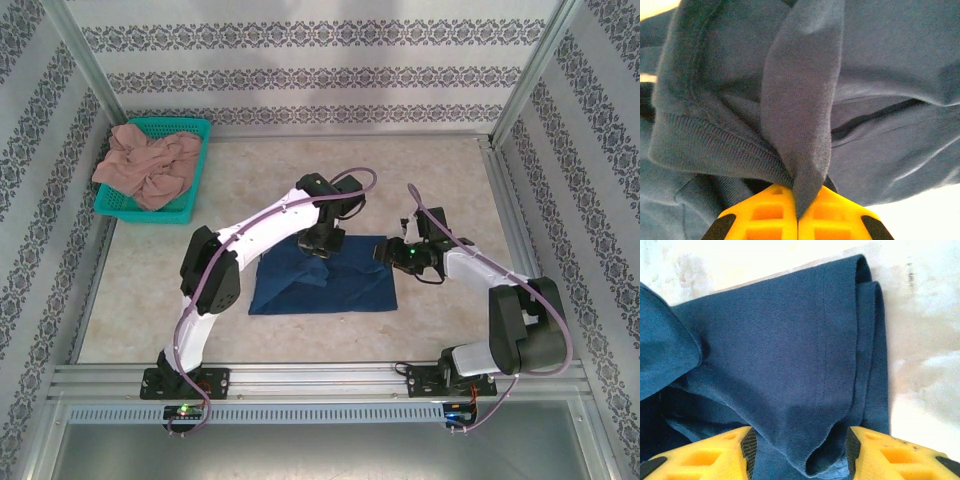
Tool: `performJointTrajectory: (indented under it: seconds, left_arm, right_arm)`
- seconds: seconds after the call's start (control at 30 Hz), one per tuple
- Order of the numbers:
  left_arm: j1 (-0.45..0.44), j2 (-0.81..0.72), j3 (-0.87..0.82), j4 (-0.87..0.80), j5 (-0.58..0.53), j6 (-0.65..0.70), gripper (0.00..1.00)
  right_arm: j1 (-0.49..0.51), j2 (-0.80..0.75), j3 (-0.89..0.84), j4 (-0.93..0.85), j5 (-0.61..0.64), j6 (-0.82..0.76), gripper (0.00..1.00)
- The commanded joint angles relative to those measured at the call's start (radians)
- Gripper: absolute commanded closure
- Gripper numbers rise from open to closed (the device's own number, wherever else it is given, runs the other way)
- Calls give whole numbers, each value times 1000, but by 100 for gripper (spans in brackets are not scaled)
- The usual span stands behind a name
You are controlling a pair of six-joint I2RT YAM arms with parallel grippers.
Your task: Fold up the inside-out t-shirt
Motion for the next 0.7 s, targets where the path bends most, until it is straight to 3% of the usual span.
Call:
performJointTrajectory:
  seconds: [0.0, 0.13, 0.4, 0.67]
  left_arm:
    - [-21, 33, 2, 159, 114, -89, 100]
    - [-29, 57, 25, 205, 132, -105, 100]
    - [-28, 5, 15, 118, 39, -50, 100]
    - [-32, -110, -25, 121, 82, -58, 100]
  right_arm:
    - [-25, -37, -24, -19, 40, -5, 48]
    - [-33, 13, -22, -42, 57, -8, 50]
    - [-33, 44, -18, -62, 108, -28, 51]
    - [-43, 61, 7, -97, 131, -51, 51]
